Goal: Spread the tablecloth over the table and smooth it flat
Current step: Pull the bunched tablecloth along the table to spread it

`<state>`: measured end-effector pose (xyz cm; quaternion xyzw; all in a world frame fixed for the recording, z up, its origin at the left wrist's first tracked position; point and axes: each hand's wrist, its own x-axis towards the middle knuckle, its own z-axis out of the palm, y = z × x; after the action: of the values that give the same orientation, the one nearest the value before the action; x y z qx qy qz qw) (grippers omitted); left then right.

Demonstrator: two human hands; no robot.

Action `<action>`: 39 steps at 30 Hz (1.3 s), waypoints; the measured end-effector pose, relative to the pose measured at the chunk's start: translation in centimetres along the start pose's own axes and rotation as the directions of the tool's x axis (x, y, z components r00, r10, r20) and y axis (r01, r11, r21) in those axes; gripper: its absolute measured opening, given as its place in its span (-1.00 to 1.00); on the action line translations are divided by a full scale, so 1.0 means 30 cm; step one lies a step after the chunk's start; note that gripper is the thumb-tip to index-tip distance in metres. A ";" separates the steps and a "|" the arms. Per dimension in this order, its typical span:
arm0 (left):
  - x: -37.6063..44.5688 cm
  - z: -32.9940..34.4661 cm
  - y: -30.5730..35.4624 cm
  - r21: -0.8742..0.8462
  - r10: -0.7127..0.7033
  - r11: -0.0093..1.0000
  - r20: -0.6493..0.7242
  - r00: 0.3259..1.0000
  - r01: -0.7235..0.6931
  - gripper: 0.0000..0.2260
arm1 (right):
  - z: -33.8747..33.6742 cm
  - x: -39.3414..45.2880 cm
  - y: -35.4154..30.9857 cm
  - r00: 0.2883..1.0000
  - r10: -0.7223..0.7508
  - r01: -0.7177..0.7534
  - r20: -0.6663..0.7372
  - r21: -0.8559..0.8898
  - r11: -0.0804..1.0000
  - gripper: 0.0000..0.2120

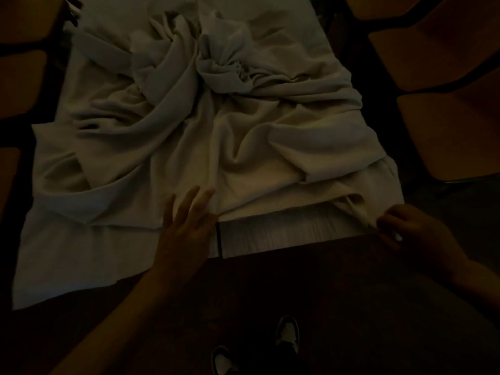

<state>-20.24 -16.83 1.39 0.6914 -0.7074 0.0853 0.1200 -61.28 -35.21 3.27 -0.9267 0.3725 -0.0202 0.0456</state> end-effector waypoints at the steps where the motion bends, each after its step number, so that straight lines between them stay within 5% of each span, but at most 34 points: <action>1: -0.023 -0.013 -0.005 -0.019 -0.001 1.000 0.013 1.000 0.001 -0.81 | -0.006 -0.033 0.015 0.999 0.033 -0.033 0.019 -0.015 0.999 -0.74; 9: -0.160 -0.102 -0.043 -0.124 -0.059 0.990 0.110 0.992 0.073 -0.62 | -0.002 -0.058 0.018 0.955 0.282 -0.263 0.089 -0.173 0.949 -0.49; 12: -0.191 -0.086 -0.017 -0.175 -0.123 0.974 0.132 0.984 0.145 -0.55 | 0.012 0.013 -0.156 0.999 0.045 -0.044 0.027 -0.047 0.998 -0.29; 17: -0.235 -0.036 -0.022 -0.176 -0.269 0.943 0.101 0.958 0.284 -0.61 | 0.110 0.122 -0.422 0.962 -0.273 0.273 0.023 0.005 0.962 -0.51; 28: -0.169 0.006 -0.016 -0.146 -0.281 0.947 0.053 0.958 0.286 -0.50 | 0.226 0.265 -0.607 0.917 -0.397 0.399 -0.042 0.066 0.914 -0.49; 39: -0.192 0.035 -0.074 -0.078 -0.225 0.964 0.266 0.937 0.254 -0.49 | 0.312 0.307 -0.596 0.824 -0.544 0.554 -0.158 0.024 0.832 -0.67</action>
<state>-17.98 -11.69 -1.38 0.7697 -0.6311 -0.0591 0.0759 -41.65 -28.11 -4.23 -0.9885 0.0917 -0.1125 0.0423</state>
